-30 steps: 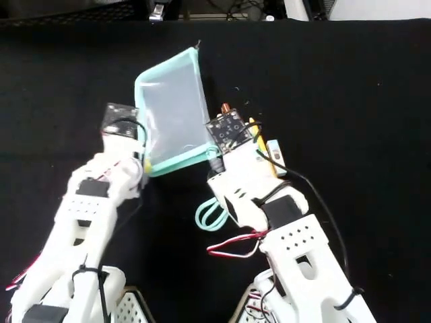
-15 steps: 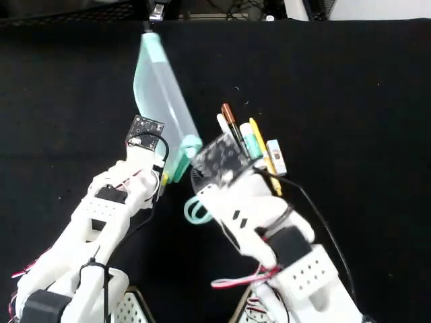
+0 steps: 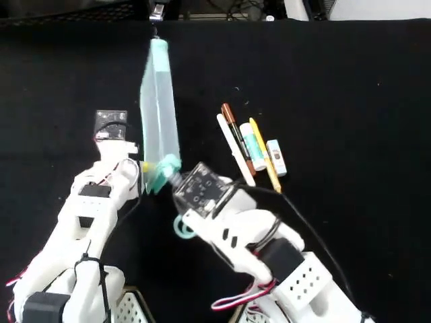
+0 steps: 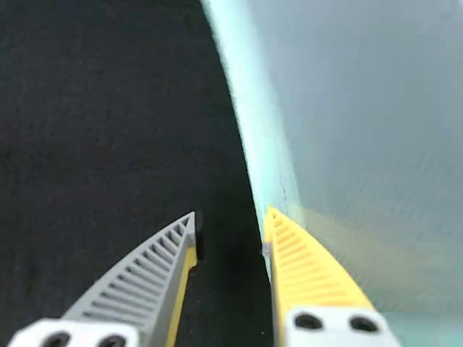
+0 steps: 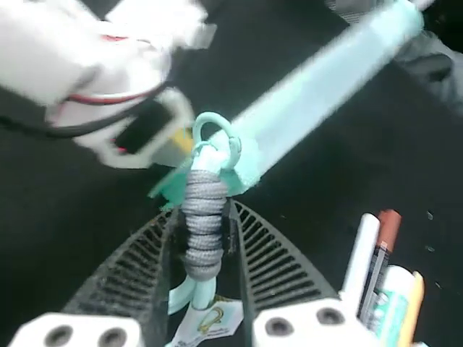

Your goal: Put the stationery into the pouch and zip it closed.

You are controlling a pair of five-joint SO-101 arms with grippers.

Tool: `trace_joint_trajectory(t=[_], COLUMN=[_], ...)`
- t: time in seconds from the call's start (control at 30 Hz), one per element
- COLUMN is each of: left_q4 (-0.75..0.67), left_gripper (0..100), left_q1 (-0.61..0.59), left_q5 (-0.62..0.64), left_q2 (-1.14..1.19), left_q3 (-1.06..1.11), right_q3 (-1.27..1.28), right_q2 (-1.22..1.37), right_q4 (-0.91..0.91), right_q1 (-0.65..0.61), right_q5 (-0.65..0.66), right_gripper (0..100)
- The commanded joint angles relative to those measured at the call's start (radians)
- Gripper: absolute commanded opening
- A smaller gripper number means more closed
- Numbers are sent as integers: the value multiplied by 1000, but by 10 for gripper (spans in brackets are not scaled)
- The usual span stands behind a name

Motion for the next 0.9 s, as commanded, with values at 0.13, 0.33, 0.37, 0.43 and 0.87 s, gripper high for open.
trace_joint_trajectory(t=[0.13, 0.33, 0.37, 0.43, 0.87], left_q4=[-9, -11, -14, -15, -11], left_gripper=[167, 167, 167, 167, 195], left_q1=[5, 61, 76, 88, 51], left_q5=[25, 25, 25, 25, 149], left_q2=[0, 0, 0, -8, -11], left_q3=[-45, -18, -8, -1, -12], right_q3=[-4, -2, 5, 24, 65], right_q2=[-18, -15, -15, -15, -15], right_q4=[-17, -17, -18, -29, -23], right_q1=[-44, -40, -26, 25, -51], right_q5=[11, 11, 11, 11, 20], right_gripper=[13, 13, 13, 12, 12])
